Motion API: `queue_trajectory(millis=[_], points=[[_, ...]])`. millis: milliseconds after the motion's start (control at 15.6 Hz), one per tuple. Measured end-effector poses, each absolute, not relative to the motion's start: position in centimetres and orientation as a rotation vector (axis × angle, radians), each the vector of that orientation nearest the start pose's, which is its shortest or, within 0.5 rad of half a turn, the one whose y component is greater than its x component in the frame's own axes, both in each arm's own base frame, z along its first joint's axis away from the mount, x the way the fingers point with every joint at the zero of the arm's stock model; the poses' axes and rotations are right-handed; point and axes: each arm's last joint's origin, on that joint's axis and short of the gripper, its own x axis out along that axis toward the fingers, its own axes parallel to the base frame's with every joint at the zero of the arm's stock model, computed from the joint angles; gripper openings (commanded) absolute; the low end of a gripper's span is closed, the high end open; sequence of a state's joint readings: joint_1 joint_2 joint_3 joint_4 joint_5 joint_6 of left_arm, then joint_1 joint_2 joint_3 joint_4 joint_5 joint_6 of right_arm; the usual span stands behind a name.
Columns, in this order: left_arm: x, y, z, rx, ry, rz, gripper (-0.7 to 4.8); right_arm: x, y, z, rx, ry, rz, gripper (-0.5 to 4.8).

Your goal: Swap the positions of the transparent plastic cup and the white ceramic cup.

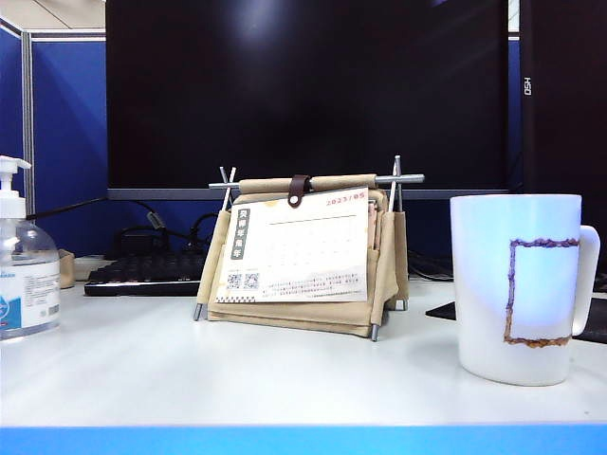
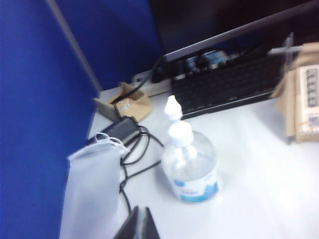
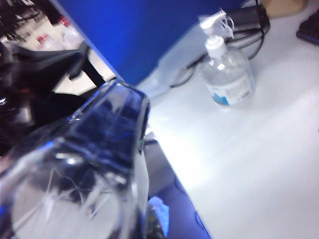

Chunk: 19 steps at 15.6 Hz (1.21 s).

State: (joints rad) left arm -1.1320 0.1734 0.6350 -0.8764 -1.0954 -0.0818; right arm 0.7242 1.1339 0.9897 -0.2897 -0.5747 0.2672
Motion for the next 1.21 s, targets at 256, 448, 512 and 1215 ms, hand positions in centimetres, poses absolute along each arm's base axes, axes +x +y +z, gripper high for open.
queue_trajectory(millis=[256,448,512,1215], points=[[3.2,-0.7,28.6,0.077,0.131,0.019,-0.06,19.5,21.4,34.4,0.158,0.633,1.221,-0.06],[2.9,0.1,28.0,0.004,0.099,0.062,-0.06,20.9,24.0,33.9,0.096,0.672,1.227,-0.06],[2.8,0.4,28.1,-0.039,0.08,0.06,-0.06,21.3,24.5,33.2,0.087,0.7,1.221,-0.06],[2.5,-0.1,29.8,0.411,-0.098,-0.247,-0.06,23.9,27.5,24.4,-0.141,0.956,1.134,-0.06]])
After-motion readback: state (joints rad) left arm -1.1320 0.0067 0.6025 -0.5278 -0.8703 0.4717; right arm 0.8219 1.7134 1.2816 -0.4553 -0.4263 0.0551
